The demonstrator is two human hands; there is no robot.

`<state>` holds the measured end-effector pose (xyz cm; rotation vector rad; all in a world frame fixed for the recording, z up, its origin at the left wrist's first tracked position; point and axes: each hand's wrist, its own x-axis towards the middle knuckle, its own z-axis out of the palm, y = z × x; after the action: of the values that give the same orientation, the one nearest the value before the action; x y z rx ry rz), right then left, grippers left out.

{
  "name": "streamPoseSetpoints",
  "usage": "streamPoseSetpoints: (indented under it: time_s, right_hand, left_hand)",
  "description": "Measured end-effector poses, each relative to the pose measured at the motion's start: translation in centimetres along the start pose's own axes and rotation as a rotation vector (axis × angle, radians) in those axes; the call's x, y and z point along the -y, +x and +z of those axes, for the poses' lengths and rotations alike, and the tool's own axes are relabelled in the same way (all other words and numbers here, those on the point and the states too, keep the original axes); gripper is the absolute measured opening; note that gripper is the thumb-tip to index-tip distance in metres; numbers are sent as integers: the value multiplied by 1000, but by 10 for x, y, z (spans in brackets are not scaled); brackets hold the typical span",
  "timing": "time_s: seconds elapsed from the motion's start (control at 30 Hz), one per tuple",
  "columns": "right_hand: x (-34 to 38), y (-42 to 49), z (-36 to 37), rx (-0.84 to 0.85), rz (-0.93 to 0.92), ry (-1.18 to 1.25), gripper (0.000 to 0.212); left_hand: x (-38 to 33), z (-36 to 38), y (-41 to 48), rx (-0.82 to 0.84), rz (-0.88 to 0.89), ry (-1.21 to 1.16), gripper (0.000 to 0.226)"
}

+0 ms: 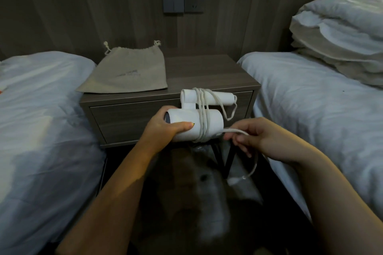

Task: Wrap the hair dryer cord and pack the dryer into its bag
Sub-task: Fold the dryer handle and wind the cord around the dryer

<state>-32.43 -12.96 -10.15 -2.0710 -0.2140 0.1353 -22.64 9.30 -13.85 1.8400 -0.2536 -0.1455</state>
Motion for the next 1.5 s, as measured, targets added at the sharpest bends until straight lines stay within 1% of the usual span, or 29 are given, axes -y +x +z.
streamPoseSetpoints:
  time_s: [0.1,0.17,0.27,0.3,0.37,0.43,0.5,0.57,0.77,0.9,1.03,1.17,1.3,1.33,1.43,1.5]
  right_hand:
    - [2,3,-1,-263,-77,-57,30]
    - [4,3,-3,-403,-73,-104,18]
    - [6,2,-6,-495,-52,-217,10]
    - [8,2,-7,-497,-50,-206,12]
    - [10,0,-8,-461,-66,-122,24]
    - [11,-2,-7,-417,-92,-88,35]
    - [12,-3,-6,-410,-110,-97,33]
    - [14,-2,-4,-438,-123,-114,33]
    - [14,3,3,-520,-162,-117,38]
    - [8,6,5,-577,-184,7,40]
    - [0,10,5,-624,-194,161,43]
    - [-6,13,7,-658,-217,229,45]
    - [-2,15,13,-658,-242,160,42]
    - [0,15,16,-643,-244,137,42]
    - [5,17,27,-544,-274,96,37]
    - [7,18,31,-497,-279,95,36]
  left_hand:
    - [0,0,-2,63,-9,-6,47]
    - [1,1,-2,109,-18,1,46]
    - [1,4,-3,175,-64,-8,44]
    - [1,5,-3,198,-88,-11,43]
    - [2,6,-4,246,-129,21,39]
    - [3,7,-2,279,-160,75,40]
    - [2,9,-2,312,-189,122,43]
    - [2,11,-4,331,-225,148,42]
    - [3,16,-8,342,-321,143,29]
    - [3,17,-11,398,-379,92,25]
    - [-1,17,-16,446,-428,29,11]
    - [-5,21,-21,491,-452,-1,13]
    - [-3,22,-20,455,-461,14,14]
    - [-2,22,-19,444,-459,27,16]
    - [-1,23,-19,434,-470,73,31]
    - [0,24,-20,449,-503,73,35]
